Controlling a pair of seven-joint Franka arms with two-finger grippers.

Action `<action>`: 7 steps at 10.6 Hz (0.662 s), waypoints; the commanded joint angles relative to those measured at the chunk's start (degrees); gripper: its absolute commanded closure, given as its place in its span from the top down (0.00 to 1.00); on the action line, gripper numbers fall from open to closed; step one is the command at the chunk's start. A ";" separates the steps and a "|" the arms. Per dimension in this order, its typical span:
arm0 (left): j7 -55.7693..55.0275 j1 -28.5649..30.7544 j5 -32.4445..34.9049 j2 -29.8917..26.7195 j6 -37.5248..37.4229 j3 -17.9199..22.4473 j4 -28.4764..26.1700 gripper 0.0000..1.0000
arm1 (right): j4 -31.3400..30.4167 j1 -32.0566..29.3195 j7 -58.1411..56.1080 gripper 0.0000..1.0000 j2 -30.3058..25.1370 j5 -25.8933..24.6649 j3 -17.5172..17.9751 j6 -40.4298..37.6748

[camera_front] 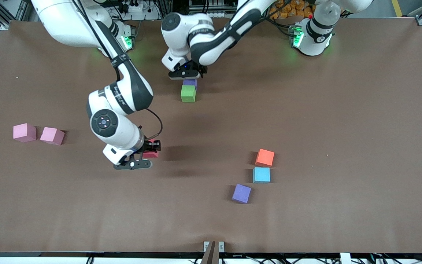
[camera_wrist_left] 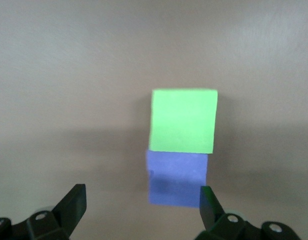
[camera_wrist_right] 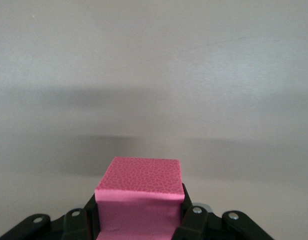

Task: Arrange blocks into number 1
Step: 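Set the purple block in line beside the green block and release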

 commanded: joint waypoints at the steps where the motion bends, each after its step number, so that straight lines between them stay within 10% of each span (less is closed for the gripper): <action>1: 1.05 5.40 -0.99 -4.20 -2.77 0.17 -1.33 1.00 | -0.28 -2.01 -0.30 0.00 -1.51 -0.27 0.75 -0.99; 7: 9.55 23.58 -0.64 -6.39 -3.03 0.17 -2.64 1.00 | 0.42 -2.89 -0.21 0.00 -2.04 -0.19 0.66 -2.31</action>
